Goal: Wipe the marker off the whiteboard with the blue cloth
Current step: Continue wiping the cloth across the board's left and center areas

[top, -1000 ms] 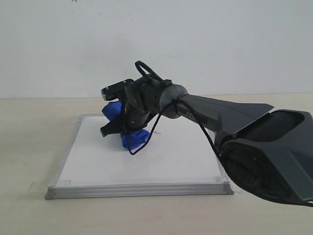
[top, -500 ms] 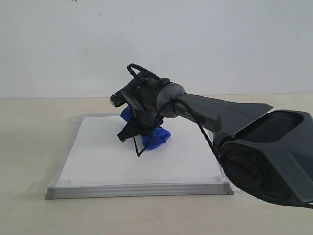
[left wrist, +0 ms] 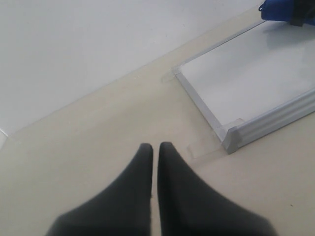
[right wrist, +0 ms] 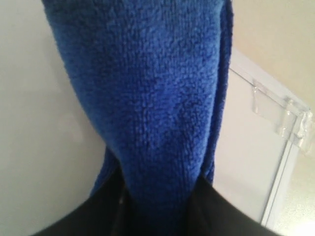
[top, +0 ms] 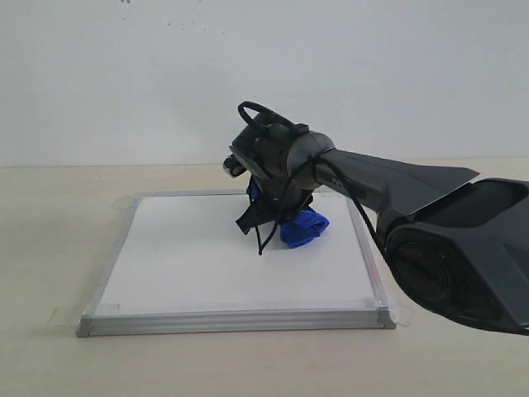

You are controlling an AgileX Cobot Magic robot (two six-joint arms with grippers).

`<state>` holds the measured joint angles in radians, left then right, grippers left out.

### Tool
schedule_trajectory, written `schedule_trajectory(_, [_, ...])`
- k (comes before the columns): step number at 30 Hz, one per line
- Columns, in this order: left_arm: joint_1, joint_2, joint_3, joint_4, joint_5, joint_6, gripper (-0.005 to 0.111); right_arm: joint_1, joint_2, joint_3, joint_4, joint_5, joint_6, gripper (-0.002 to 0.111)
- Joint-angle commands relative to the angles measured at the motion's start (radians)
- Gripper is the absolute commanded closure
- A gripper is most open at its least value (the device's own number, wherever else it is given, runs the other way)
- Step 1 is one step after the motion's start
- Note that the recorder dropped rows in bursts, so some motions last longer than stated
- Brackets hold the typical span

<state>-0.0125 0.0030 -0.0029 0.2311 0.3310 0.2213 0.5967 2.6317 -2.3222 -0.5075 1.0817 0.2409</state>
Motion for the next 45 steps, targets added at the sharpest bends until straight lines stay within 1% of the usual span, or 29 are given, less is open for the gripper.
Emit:
schedule_trajectory(1, [0.002, -0.003, 0.003, -0.002, -0.003, 0.005, 0.103, -0.007, 0.029, 0.027, 0.121, 0.054, -0.049, 0.109])
schedule_trajectory(5, [0.002, -0.003, 0.003, -0.002, -0.003, 0.005, 0.103, 0.059, -0.019, 0.027, 0.231, -0.052, -0.122, 0.109])
schedule_trajectory(9, [0.002, -0.003, 0.003, -0.002, -0.003, 0.005, 0.103, 0.129, -0.062, 0.027, 0.307, -0.138, -0.136, 0.109])
schedule_trajectory(17, [0.002, -0.003, 0.003, -0.002, -0.003, 0.005, 0.103, 0.221, -0.123, 0.027, 0.335, -0.176, -0.199, 0.109])
schedule_trajectory(22, [0.002, -0.003, 0.003, -0.002, -0.003, 0.005, 0.103, 0.222, -0.140, 0.027, 0.434, -0.225, -0.199, 0.109])
schedule_trajectory(30, [0.002, -0.003, 0.003, -0.002, -0.003, 0.005, 0.103, 0.217, -0.140, 0.027, 0.432, -0.208, -0.199, 0.109])
schedule_trajectory(45, [0.002, -0.003, 0.003, -0.002, -0.003, 0.005, 0.103, 0.210, -0.212, 0.027, 0.377, -0.012, -0.204, 0.109])
